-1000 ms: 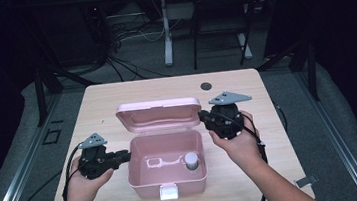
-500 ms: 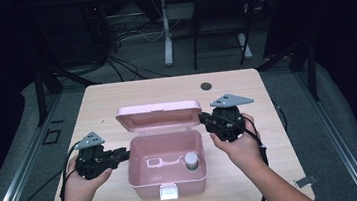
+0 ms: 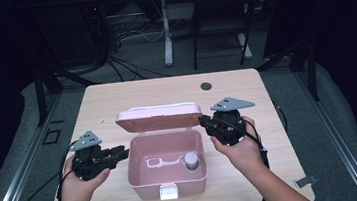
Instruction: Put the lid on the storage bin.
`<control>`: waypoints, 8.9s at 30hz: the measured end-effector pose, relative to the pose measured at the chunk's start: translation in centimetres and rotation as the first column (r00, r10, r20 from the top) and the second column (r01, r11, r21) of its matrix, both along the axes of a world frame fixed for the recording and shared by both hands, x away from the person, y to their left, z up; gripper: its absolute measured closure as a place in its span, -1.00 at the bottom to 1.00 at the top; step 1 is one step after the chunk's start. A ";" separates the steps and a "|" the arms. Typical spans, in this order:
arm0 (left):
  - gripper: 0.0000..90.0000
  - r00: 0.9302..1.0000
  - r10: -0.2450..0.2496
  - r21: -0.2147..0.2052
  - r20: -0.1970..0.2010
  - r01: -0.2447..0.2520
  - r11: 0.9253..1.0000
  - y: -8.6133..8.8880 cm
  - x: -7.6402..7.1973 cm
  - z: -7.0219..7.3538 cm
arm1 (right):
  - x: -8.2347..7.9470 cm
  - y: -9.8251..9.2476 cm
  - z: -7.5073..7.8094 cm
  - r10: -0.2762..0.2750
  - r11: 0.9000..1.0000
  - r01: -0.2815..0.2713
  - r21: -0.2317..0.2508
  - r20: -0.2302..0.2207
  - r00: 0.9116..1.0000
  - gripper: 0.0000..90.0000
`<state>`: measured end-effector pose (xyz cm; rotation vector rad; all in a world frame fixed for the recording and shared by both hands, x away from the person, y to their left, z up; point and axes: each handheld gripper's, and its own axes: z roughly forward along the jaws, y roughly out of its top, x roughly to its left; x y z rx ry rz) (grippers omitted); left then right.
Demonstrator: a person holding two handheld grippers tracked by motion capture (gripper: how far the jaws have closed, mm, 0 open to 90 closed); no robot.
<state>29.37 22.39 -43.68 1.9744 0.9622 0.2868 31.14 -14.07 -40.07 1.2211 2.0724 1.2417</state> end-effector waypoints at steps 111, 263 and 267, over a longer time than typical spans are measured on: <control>0.55 0.992 -0.046 -0.005 0.120 0.047 0.999 0.6 -4.2 1.7 | -1.2 -2.8 -2.4 0.010 0.998 -0.006 0.063 -0.066 0.998 0.68; 0.47 0.998 -0.039 0.022 0.050 0.038 0.999 1.8 -6.8 -5.2 | -0.7 -3.1 -3.9 0.013 0.989 0.000 0.146 -0.089 0.996 0.39; 0.43 0.998 -0.034 0.022 0.054 0.033 0.999 1.8 -6.7 -5.3 | -0.8 -3.3 -4.1 0.009 0.988 0.005 0.153 -0.091 0.996 0.38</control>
